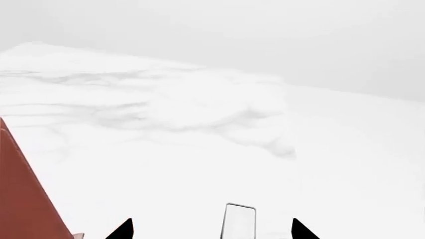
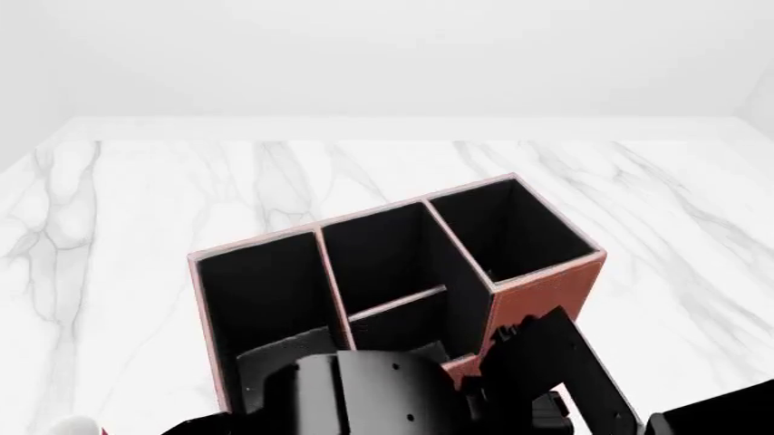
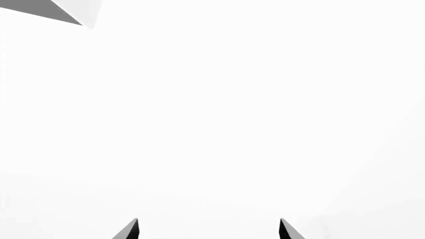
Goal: Pick up the book and place it in the back compartment of the caddy.
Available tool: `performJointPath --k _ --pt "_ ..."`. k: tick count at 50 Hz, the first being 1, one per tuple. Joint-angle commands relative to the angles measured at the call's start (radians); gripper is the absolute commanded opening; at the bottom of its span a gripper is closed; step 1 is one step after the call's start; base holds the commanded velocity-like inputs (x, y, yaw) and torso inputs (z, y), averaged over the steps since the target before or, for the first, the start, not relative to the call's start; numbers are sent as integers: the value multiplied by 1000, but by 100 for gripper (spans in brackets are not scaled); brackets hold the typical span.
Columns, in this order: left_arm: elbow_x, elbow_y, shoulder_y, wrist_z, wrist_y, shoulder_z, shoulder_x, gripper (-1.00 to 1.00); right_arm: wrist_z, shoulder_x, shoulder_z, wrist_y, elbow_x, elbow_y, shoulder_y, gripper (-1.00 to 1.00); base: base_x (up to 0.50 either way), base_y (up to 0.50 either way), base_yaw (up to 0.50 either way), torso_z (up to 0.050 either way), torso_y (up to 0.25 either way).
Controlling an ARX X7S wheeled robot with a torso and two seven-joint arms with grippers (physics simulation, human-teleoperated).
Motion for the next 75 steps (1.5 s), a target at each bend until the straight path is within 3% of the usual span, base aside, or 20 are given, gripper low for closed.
performJointPath --k 1,75 --pt "-25 -52 23 -9 15 -19 34 100 -16 -12 20 10 -17 -8 1 100 0 0 0 0 0" --pt "-85 -133 72 -105 88 192 40 100 27 10 10 6 -38 24 0 100 0 0 0 0 0"
